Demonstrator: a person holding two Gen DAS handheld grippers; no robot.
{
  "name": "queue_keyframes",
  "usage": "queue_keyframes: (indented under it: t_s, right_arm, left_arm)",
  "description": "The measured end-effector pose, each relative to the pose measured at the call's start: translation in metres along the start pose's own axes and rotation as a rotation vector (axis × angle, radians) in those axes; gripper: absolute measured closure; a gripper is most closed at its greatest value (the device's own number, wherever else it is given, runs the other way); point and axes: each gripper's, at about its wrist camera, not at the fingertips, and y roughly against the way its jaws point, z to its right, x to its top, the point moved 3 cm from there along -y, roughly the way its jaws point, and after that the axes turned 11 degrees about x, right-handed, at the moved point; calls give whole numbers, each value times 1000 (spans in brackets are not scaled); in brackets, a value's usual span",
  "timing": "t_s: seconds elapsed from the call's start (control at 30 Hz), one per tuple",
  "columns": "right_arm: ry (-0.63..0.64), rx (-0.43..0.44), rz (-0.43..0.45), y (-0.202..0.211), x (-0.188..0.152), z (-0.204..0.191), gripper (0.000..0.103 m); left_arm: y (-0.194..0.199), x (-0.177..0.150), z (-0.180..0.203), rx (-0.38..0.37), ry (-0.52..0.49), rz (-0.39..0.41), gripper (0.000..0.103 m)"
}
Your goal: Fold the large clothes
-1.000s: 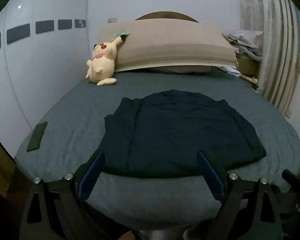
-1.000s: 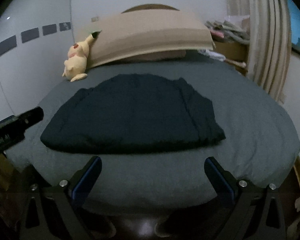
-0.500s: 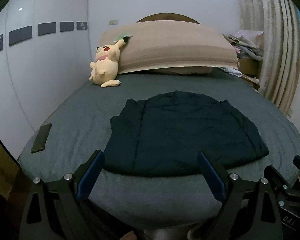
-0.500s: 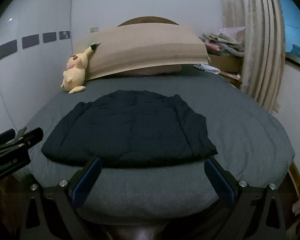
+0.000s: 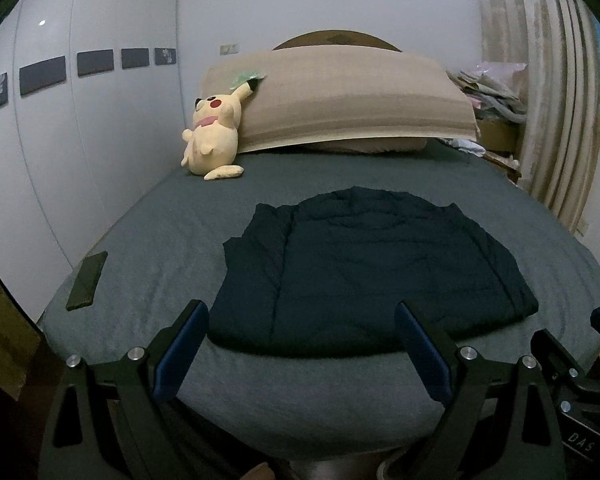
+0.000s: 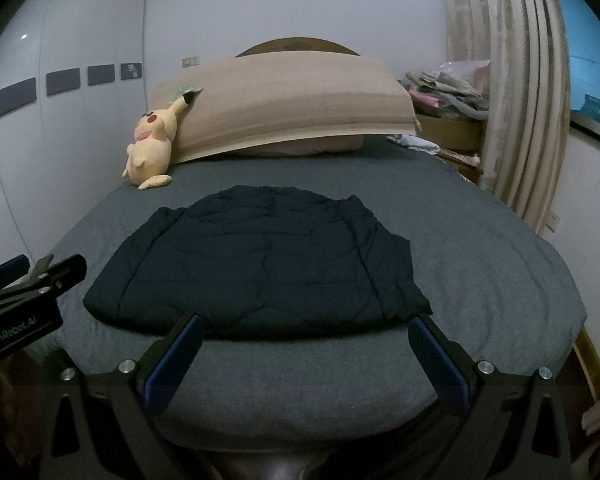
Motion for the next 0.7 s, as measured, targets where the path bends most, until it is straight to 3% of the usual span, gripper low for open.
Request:
queue_keyframes:
  t_s: [0.7]
  right_arm:
    - [7,-3,19,4,3,-1,0]
  left_arm:
    - [6,0,7,8,1,16,9]
